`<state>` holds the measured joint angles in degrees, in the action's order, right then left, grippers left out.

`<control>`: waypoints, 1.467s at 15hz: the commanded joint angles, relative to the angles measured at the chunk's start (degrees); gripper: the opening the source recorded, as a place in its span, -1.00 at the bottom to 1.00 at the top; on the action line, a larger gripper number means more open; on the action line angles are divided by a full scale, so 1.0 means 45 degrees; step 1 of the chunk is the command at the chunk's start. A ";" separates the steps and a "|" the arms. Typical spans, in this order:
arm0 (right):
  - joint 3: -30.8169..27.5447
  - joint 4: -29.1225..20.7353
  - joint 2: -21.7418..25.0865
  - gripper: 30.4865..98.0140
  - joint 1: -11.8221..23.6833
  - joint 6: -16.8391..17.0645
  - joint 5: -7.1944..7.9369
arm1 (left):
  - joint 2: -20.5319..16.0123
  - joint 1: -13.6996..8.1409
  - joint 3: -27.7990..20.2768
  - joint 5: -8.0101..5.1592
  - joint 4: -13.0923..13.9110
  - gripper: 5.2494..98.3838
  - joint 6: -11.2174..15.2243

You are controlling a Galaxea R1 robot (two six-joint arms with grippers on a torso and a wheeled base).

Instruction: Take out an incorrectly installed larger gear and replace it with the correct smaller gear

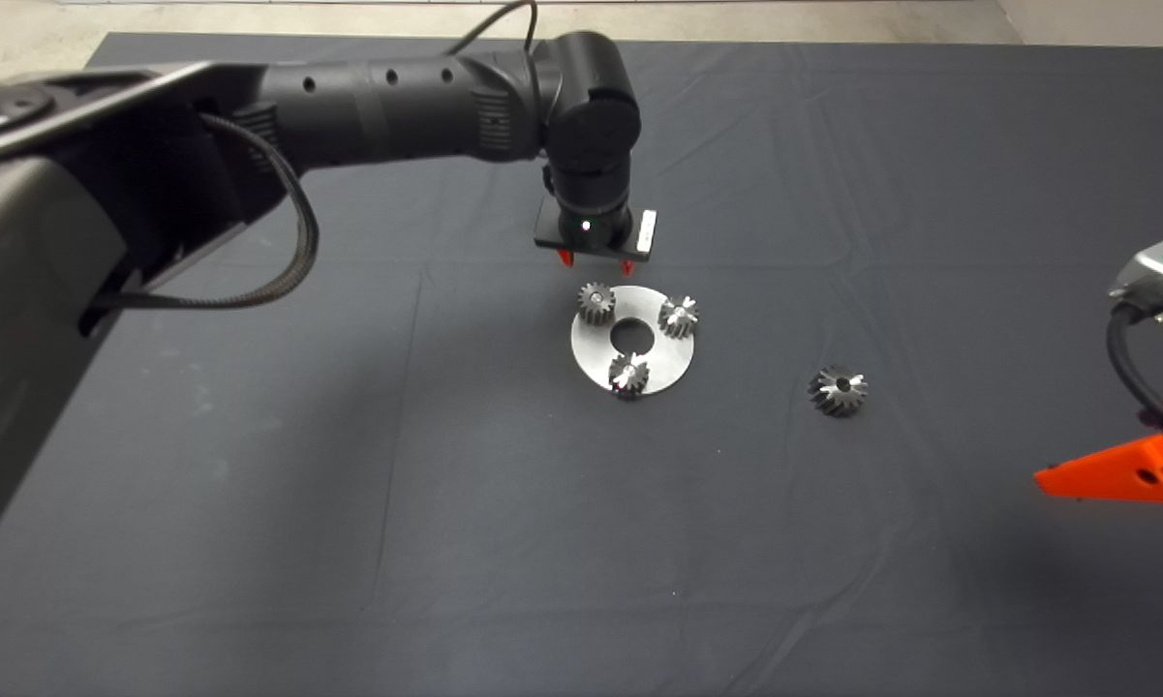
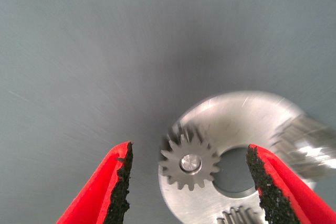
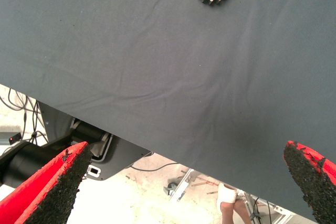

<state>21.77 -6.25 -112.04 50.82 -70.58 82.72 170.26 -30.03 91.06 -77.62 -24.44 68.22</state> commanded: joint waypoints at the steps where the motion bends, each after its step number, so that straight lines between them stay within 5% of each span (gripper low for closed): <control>1: -0.0072 -0.0427 0.0137 0.96 0.0250 -0.0096 0.0016 | -0.2145 -0.1863 -0.3956 -0.2006 0.0824 0.04 -0.0182; 3: -0.0115 -0.0407 0.0239 0.96 0.0250 -0.0106 -0.0003 | -0.4773 -0.1980 -0.7635 -0.2087 0.1992 0.13 0.0445; 6: -0.0096 -0.0407 0.0230 0.96 0.0250 -0.0096 -0.0003 | -0.8866 -0.2527 -1.2815 -0.2145 0.2774 0.20 0.2514; 8: -0.0096 -0.0407 0.0240 0.97 0.0250 -0.0098 -0.0003 | -1.0587 -0.2546 -1.4335 -0.2202 0.3277 0.25 0.3233; 14: -0.0115 -0.0408 0.0670 0.96 0.0250 -0.0116 -0.0023 | -1.1749 -0.2879 -1.5474 -0.2262 0.4514 0.46 0.3512; 16: -0.0115 -0.0433 0.0532 0.97 0.0250 -0.0076 -0.0003 | -1.1766 -0.2899 -1.5434 -0.3126 0.5207 0.48 0.3117; 17: -0.0115 -0.0427 0.0626 0.96 0.0250 -0.0076 -0.0003 | -1.1538 -0.2899 -1.5434 -0.3220 0.5430 0.56 0.2928; 22: -0.0408 -0.0474 0.0552 0.96 0.0250 -0.0096 -0.0081 | -1.1935 -0.2957 -1.5240 -0.3200 0.5432 0.68 0.3102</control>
<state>20.05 -6.50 -109.04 50.96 -70.61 82.52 117.75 -41.97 21.96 -87.39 -1.56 82.16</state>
